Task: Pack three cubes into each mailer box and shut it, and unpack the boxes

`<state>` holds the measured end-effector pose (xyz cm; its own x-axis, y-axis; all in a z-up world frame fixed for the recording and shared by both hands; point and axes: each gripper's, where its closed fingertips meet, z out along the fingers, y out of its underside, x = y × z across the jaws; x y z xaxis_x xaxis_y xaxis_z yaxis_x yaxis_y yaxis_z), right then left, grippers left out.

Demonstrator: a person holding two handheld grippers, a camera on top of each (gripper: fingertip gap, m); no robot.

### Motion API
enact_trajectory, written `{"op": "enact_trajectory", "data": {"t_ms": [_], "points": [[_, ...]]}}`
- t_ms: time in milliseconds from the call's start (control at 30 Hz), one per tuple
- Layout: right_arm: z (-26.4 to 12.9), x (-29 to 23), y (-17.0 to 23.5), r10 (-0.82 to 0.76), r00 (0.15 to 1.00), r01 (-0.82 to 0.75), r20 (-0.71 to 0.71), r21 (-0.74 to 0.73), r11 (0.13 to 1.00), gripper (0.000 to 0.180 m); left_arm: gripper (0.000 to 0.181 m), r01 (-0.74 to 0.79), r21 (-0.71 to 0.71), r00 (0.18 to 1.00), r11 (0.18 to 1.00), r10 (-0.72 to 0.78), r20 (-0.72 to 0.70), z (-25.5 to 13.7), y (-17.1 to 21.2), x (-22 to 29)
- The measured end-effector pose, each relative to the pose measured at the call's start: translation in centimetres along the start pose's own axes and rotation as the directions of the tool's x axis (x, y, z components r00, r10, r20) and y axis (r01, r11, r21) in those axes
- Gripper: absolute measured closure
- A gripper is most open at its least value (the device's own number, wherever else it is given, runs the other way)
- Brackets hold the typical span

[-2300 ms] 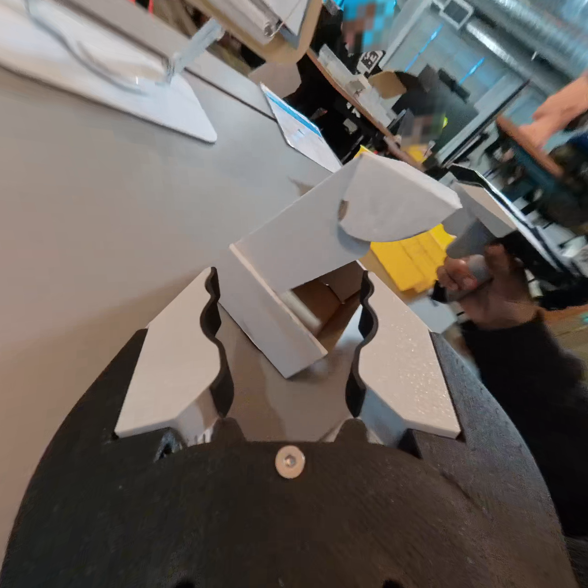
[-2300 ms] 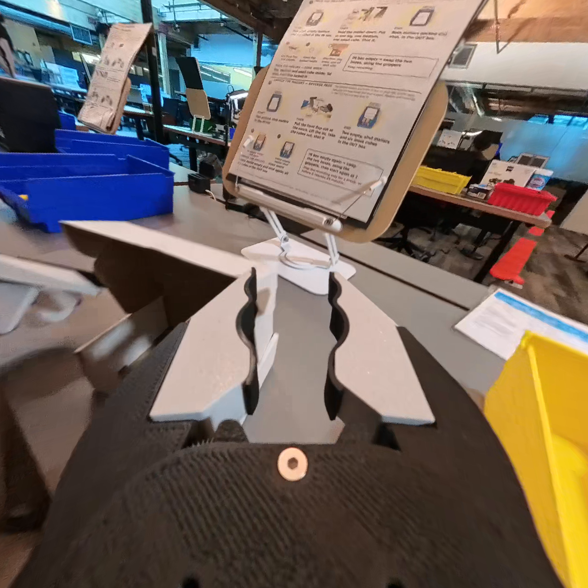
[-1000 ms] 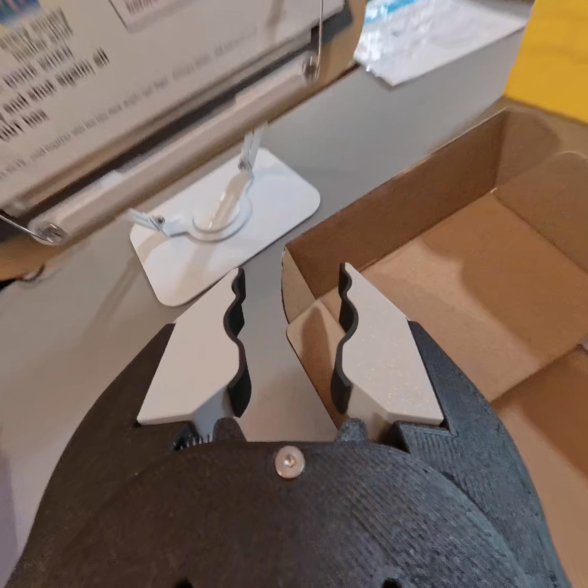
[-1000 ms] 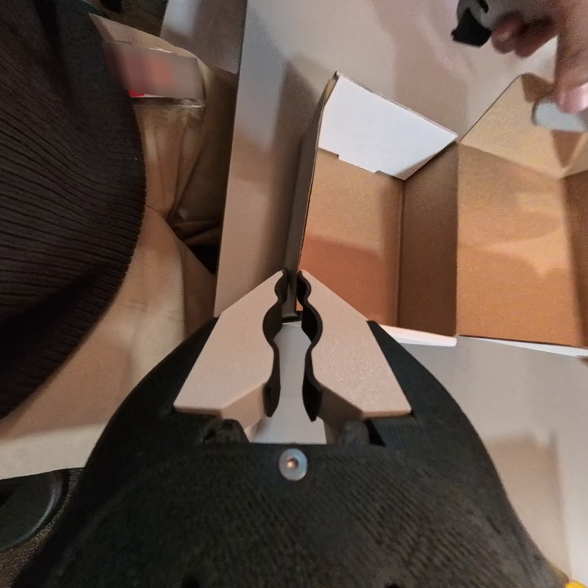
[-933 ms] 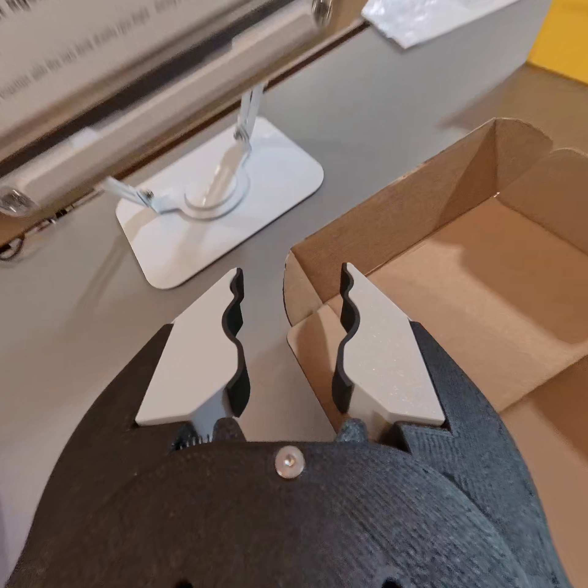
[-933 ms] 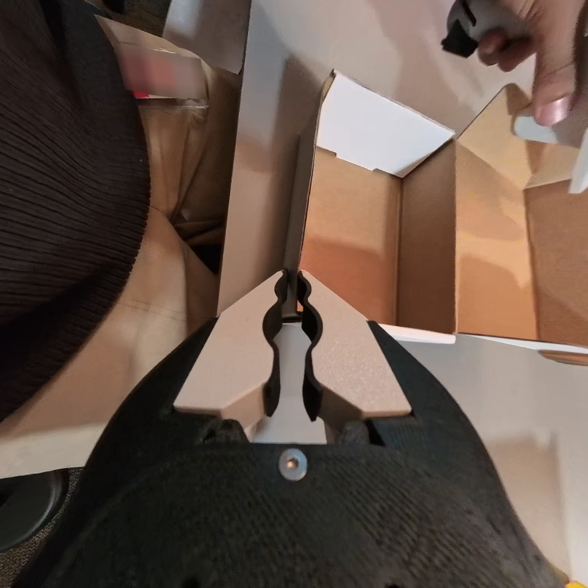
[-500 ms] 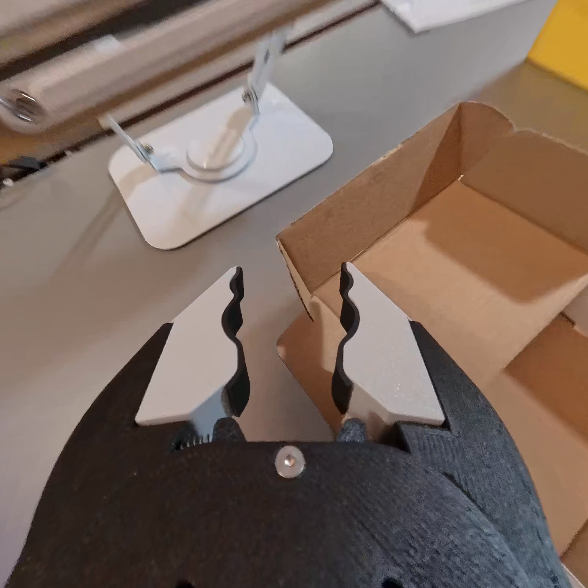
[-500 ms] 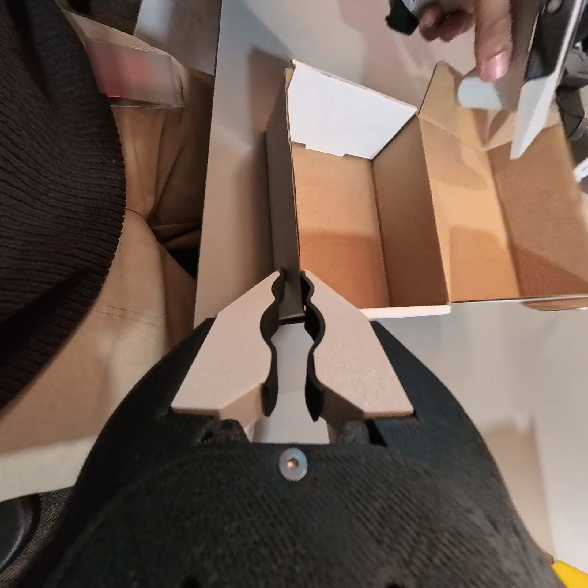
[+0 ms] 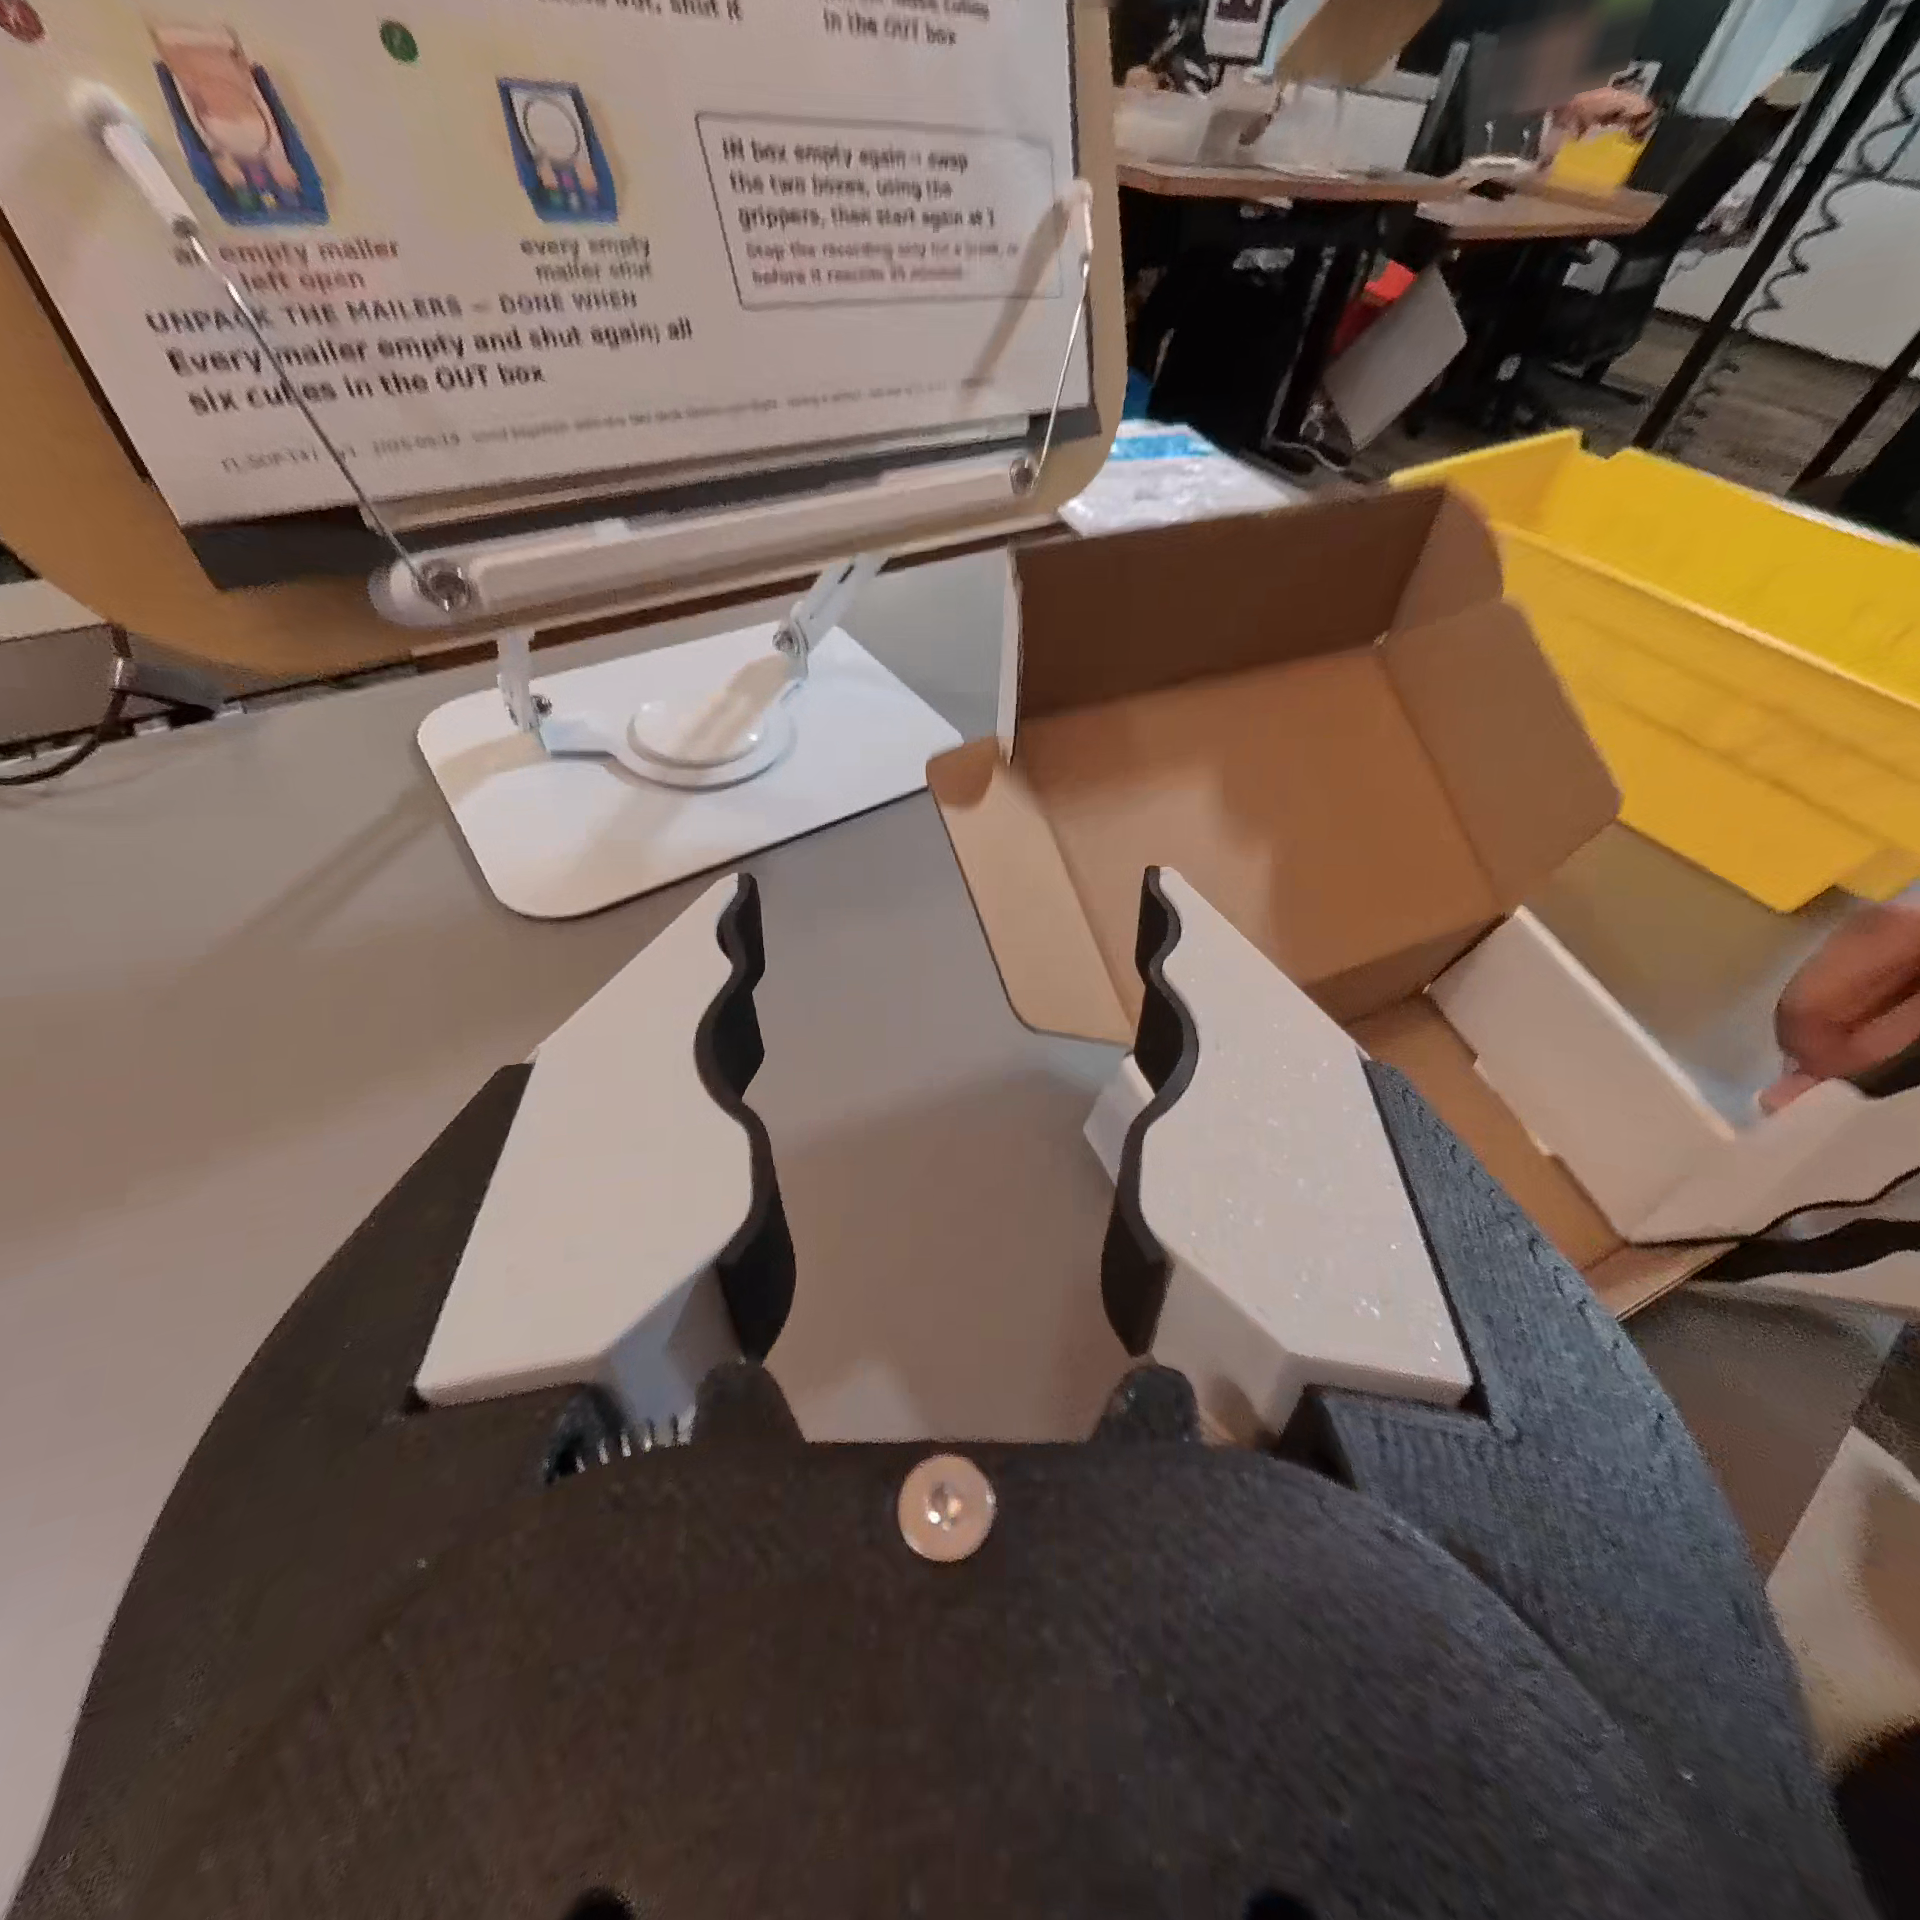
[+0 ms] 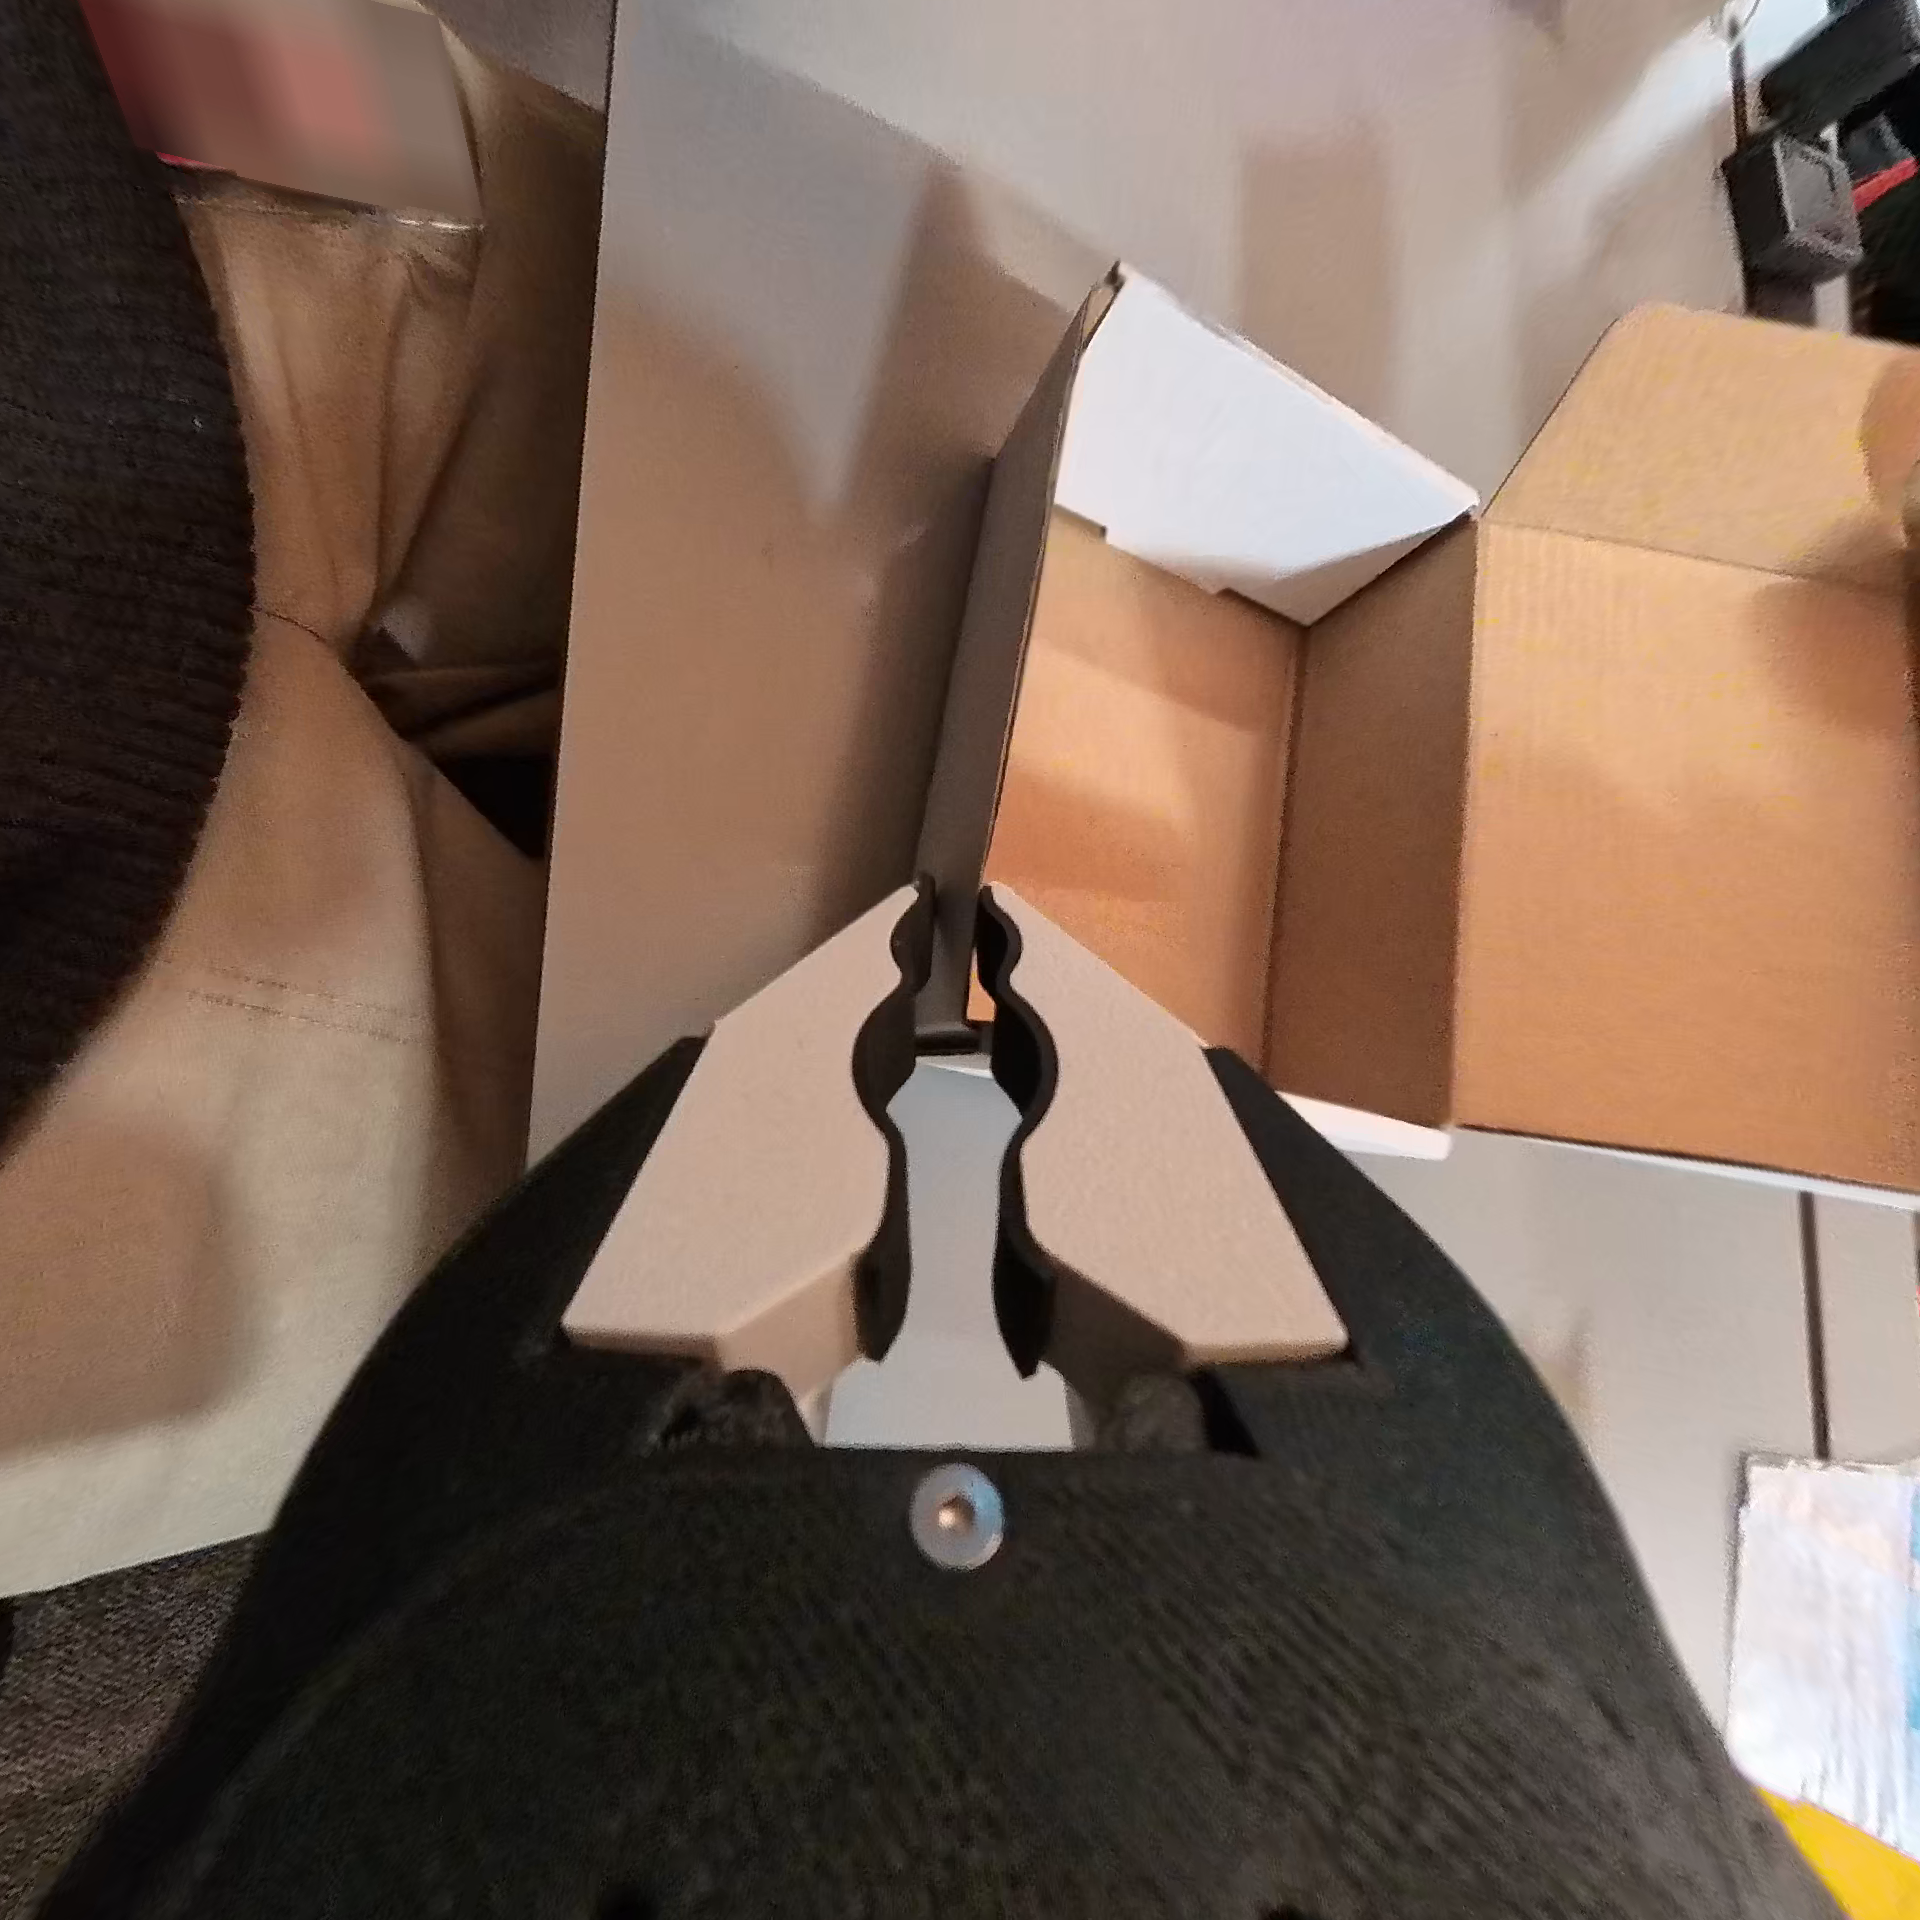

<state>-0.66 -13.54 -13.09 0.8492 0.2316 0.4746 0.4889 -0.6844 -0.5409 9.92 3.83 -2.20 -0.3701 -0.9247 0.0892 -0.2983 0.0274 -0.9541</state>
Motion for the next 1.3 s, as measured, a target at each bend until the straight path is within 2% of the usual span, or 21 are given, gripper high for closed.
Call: {"op": "enact_trajectory", "data": {"t_ms": [167, 300, 433, 600, 733, 933, 1100, 1200, 1300], "points": [[0.6, -0.1, -0.8, -0.024, 0.999, 0.023, 0.036, 0.026, 0.999, 0.174, 0.111, 0.105, -0.062, 0.991, 0.993, -0.109, -0.078, 0.7, 2.7, 1.4], [1.0, -0.6, -1.5, -0.003, 0.997, -0.001, 0.075, 0.057, 0.998, 0.173, 0.119, 0.100, -0.081, 0.987, 0.992, -0.110, -0.121, 1.0, 3.4, 3.2], [1.0, -0.4, -1.4, 0.028, 0.996, -0.033, 0.089, 0.061, 0.998, 0.173, 0.120, -0.005, -0.059, 0.991, 0.998, -0.003, -0.130, 1.0, 3.5, 5.2], [1.2, 0.0, -1.4, 0.010, 0.996, -0.016, 0.093, 0.061, 0.998, 0.172, 0.118, -0.169, -0.120, 0.979, 0.978, 0.154, -0.131, 1.7, 5.2, 6.9], [1.0, 0.3, -1.7, 0.018, 0.993, -0.027, 0.115, 0.077, 0.997, 0.172, 0.118, -0.139, -0.092, 0.987, 0.986, 0.131, -0.091, 1.5, 4.5, 5.8], [1.2, -0.4, -2.1, -0.012, 0.988, -0.005, 0.151, 0.113, 0.994, 0.172, 0.125, 0.099, 0.080, 0.994, 0.992, -0.095, -0.052, -0.4, 2.1, 2.0], [1.5, -1.6, -3.5, -0.089, 0.978, 0.057, 0.190, 0.168, 0.984, 0.172, 0.113, 0.005, 0.088, 0.999, 0.996, -0.001, -0.044, -0.9, 2.3, 1.0], [1.7, -2.3, -4.4, -0.121, 0.968, 0.079, 0.218, 0.191, 0.978, 0.172, 0.122, -0.058, 0.091, 0.997, 0.994, 0.063, -0.047, -1.0, 2.2, 1.4], [2.1, -2.9, -5.0, -0.148, 0.967, 0.105, 0.207, 0.204, 0.973, 0.173, 0.130, -0.047, 0.069, 0.998, 0.997, 0.044, 0.042, -0.8, 2.5, -0.1]]}}
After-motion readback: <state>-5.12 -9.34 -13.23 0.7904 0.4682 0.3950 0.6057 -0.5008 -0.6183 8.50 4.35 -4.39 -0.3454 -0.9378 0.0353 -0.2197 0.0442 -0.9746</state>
